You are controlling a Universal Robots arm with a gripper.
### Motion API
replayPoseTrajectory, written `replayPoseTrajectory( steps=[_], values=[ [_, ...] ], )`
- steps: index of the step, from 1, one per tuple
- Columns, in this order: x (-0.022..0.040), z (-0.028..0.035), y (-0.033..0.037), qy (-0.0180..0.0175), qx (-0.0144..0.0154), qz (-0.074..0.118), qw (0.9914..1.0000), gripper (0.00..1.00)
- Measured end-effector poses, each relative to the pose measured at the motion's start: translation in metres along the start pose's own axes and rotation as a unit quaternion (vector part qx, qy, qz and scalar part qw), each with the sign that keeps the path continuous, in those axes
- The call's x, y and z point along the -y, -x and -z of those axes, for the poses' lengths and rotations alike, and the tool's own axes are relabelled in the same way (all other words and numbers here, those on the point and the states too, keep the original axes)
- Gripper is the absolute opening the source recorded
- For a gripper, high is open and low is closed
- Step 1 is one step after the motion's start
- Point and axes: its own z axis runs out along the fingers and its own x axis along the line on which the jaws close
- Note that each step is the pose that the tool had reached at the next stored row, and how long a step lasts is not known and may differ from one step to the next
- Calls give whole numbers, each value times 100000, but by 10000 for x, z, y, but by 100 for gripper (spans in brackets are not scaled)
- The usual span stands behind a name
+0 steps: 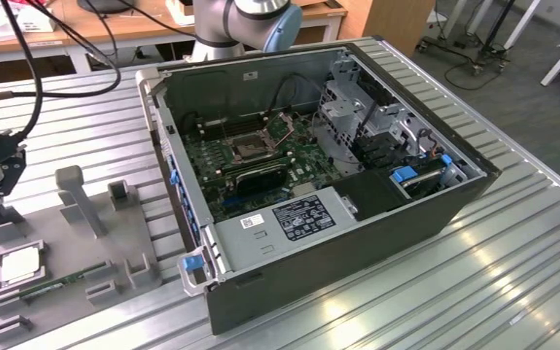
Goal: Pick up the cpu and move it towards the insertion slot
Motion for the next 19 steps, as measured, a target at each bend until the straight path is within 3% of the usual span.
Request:
replayPoseTrajectory(
  steps=[19],
  values=[
    [56, -57, -43, 4, 4, 9, 100000, 11]
  ],
)
